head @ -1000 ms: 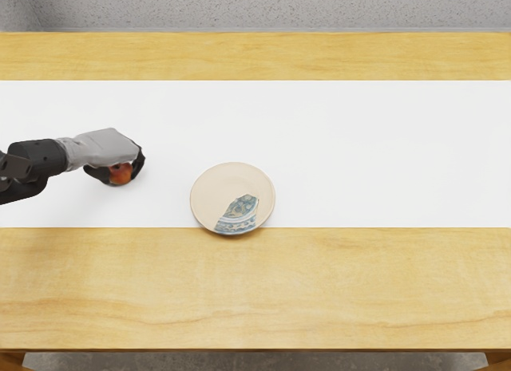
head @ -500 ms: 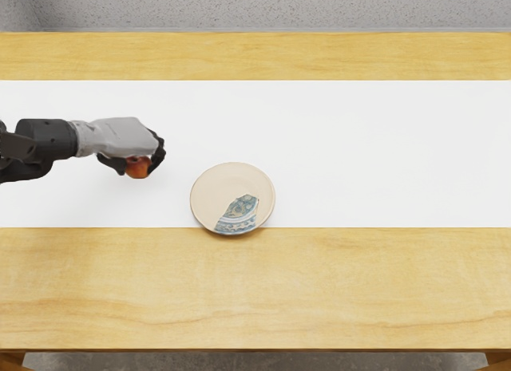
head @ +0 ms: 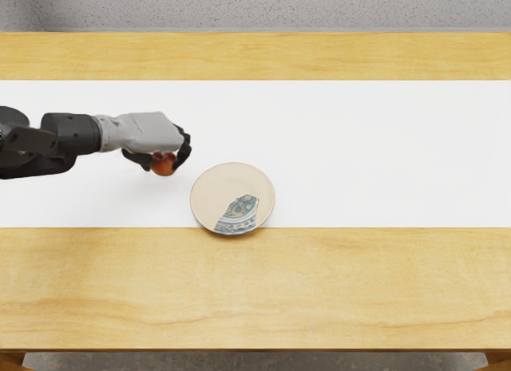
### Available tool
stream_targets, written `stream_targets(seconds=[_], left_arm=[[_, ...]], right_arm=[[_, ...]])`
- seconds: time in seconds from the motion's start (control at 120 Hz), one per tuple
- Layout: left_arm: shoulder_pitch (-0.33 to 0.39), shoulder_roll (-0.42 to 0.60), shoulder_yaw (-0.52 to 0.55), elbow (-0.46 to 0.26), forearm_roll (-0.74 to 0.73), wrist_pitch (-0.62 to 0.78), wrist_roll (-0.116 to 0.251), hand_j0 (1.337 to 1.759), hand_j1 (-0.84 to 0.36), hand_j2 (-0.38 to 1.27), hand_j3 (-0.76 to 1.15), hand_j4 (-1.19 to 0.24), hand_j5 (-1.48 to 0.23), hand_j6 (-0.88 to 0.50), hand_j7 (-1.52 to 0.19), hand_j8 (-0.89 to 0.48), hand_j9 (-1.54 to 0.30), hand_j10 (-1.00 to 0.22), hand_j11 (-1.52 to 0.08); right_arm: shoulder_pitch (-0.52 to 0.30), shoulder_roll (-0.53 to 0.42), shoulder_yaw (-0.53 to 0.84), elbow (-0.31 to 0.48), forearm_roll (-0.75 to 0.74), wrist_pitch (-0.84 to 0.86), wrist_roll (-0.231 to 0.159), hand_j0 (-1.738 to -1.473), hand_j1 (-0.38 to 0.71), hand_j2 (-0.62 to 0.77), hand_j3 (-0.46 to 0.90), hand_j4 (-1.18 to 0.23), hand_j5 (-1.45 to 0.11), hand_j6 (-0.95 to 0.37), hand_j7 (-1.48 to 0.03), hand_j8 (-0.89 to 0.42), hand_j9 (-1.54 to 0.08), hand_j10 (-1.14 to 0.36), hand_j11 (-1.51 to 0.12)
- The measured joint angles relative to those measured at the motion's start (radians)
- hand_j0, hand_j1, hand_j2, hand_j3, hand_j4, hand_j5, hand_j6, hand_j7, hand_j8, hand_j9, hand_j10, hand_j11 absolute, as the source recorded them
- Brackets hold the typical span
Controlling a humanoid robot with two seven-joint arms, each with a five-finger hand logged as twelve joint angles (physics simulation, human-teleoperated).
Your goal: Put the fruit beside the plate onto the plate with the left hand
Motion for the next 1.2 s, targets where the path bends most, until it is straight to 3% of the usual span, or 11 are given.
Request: stream_targets(seconds=[0.133,0.275,0.625,0.808,0.867,1.075,1.2], left_arm=[[-0.025,-0.017,-0.035,-0.014,0.027,0.002,0.001,1.655,-0.34,0.46,0.00,-0.68,-1.15,-0.36,-1.12,-0.43,-1.10,-0.82,-1.11],[-0.041,-0.050,-0.064,-0.029,0.050,0.002,0.000,1.655,-0.37,0.57,0.00,-0.70,-1.14,-0.36,-1.11,-0.45,-1.10,-0.82,-1.10],[-0.029,-0.126,-0.096,-0.031,0.059,0.002,0.000,1.656,-0.37,0.56,0.00,-0.69,-1.16,-0.36,-1.11,-0.45,-1.10,-0.82,-1.10],[-0.018,-0.159,-0.109,-0.023,0.049,0.004,0.000,1.656,-0.36,0.54,0.00,-0.72,-1.08,-0.42,-1.06,-0.49,-1.05,-0.78,-1.05],[0.013,-0.161,-0.119,-0.015,0.038,0.006,0.000,1.656,-0.32,0.47,0.00,-0.68,-0.98,-0.47,-0.97,-0.50,-0.97,-0.72,-0.97],[0.024,-0.165,-0.134,0.011,0.008,0.006,0.000,1.657,-0.12,0.22,0.00,-0.44,-0.61,-0.36,-0.60,-0.37,-0.60,-0.45,-0.60],[0.025,-0.093,-0.132,0.015,0.001,0.007,0.000,1.658,0.01,0.13,0.00,-0.30,-0.41,-0.26,-0.41,-0.27,-0.41,-0.31,-0.41]], right_arm=[[0.000,0.000,0.000,0.000,0.000,0.000,0.000,-1.658,-0.35,0.00,0.00,0.00,0.00,0.00,0.00,0.00,0.00,0.00,0.00],[0.000,0.000,0.000,0.000,0.000,0.000,0.000,-1.658,-0.35,0.00,0.00,0.00,0.00,0.00,0.00,0.00,0.00,0.00,0.00],[0.000,0.000,0.000,0.000,0.000,0.000,0.000,-1.658,-0.35,0.00,0.00,0.00,0.00,0.00,0.00,0.00,0.00,0.00,0.00],[0.000,0.000,0.000,0.000,0.000,0.000,0.000,-1.658,-0.35,0.00,0.00,0.00,0.00,0.00,0.00,0.00,0.00,0.00,0.00],[0.000,0.000,0.000,0.000,0.000,0.000,0.000,-1.658,-0.35,0.00,0.00,0.00,0.00,0.00,0.00,0.00,0.00,0.00,0.00],[0.000,0.000,0.000,0.000,0.000,0.000,0.000,-1.658,-0.35,0.00,0.00,0.00,0.00,0.00,0.00,0.00,0.00,0.00,0.00],[0.000,0.000,0.000,0.000,0.000,0.000,0.000,-1.658,-0.35,0.00,0.00,0.00,0.00,0.00,0.00,0.00,0.00,0.00,0.00]])
